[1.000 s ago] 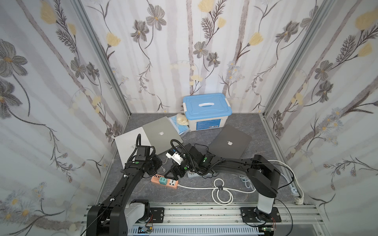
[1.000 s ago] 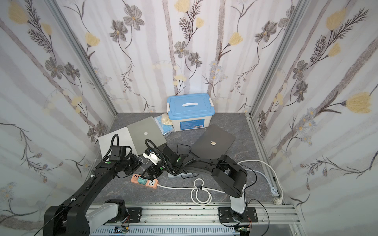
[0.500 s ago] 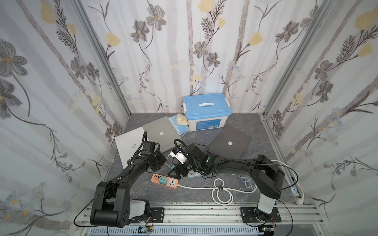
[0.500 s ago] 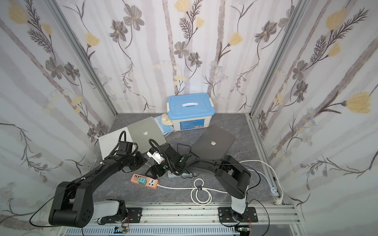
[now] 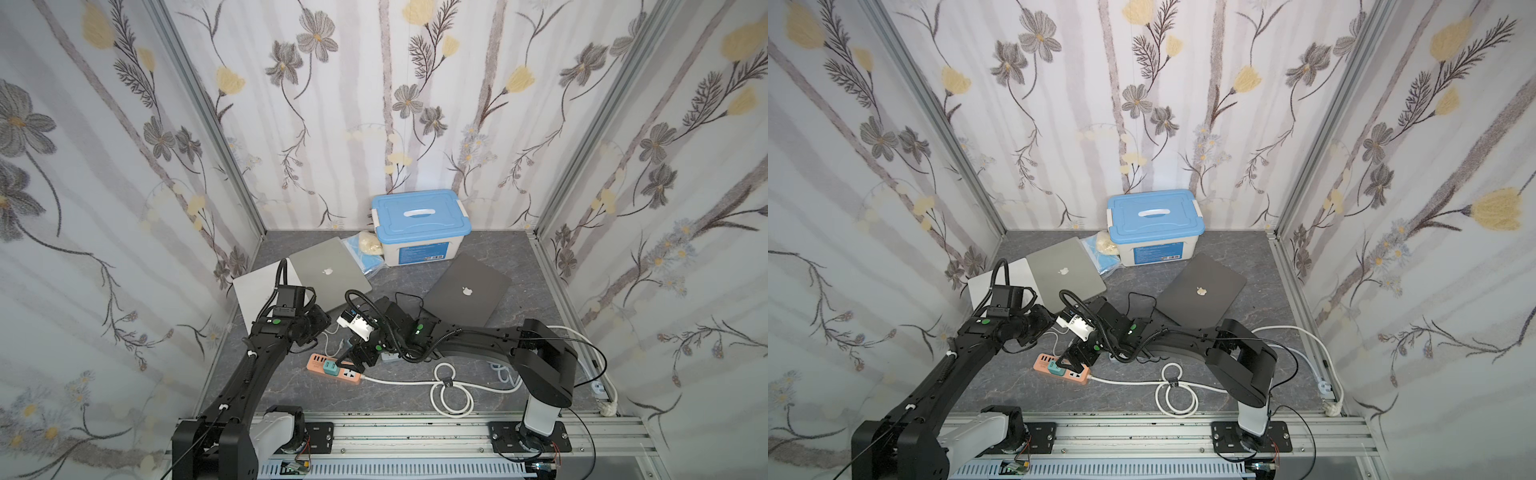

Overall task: Unplug the laptop charger
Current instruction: Place the charging cable at the center of the board, then remove the plug from the socket.

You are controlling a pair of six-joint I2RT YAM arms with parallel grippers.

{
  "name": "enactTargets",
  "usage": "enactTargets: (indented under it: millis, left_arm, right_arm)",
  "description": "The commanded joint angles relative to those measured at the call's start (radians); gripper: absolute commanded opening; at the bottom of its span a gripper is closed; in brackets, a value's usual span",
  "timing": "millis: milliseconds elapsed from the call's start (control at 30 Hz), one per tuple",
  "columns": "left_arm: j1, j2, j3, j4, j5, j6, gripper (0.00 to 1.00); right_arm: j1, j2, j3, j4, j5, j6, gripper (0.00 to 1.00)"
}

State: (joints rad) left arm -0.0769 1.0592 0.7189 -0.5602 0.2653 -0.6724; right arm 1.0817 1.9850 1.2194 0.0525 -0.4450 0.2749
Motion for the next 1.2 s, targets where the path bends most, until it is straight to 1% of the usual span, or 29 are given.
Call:
enactTargets:
  millis: [0, 67, 133, 200, 367, 567, 667, 800, 900, 1033, 1167]
  left_arm:
    - [0.016, -0.041, -0.017, -0.097, -0.004, 0.017, 0.52]
    - [0.042, -0.071, -0.054, -0.097, 0.015, -0.015, 0.52]
    - [0.073, -0.101, -0.097, -0.087, 0.04, -0.045, 0.57]
    - [0.098, -0.123, -0.129, -0.08, 0.053, -0.063, 0.59]
    - [0.127, -0.144, -0.139, -0.097, 0.059, -0.094, 0.64]
    - [0.157, -0.195, -0.149, -0.119, 0.06, -0.116, 0.65]
    - [0.175, -0.192, -0.152, -0.107, 0.07, -0.117, 0.65]
    - [0.193, -0.188, -0.161, -0.095, 0.082, -0.119, 0.65]
    - [0.205, -0.191, -0.176, -0.08, 0.112, -0.132, 0.65]
    - [0.217, -0.2, -0.189, -0.075, 0.121, -0.141, 0.65]
    - [0.222, -0.202, -0.188, -0.077, 0.122, -0.138, 0.61]
  right_arm:
    - [0.009, 0.019, 0.024, 0.005, -0.003, -0.048, 0.9]
    - [0.013, 0.039, 0.05, -0.011, -0.004, -0.054, 0.9]
    - [0.018, 0.064, 0.078, -0.029, -0.011, -0.055, 0.9]
    - [0.025, 0.09, 0.104, -0.051, -0.006, -0.058, 0.9]
    - [0.047, 0.135, 0.151, -0.078, 0.011, -0.07, 0.89]
    - [0.058, 0.182, 0.19, -0.113, 0.032, -0.074, 0.88]
    - [0.065, 0.211, 0.217, -0.126, 0.035, -0.078, 0.87]
    - [0.072, 0.234, 0.241, -0.126, 0.049, -0.086, 0.82]
    - [0.073, 0.24, 0.248, -0.116, 0.065, -0.097, 0.8]
    - [0.078, 0.258, 0.26, -0.115, 0.094, -0.111, 0.73]
    - [0.085, 0.276, 0.277, -0.123, 0.096, -0.118, 0.67]
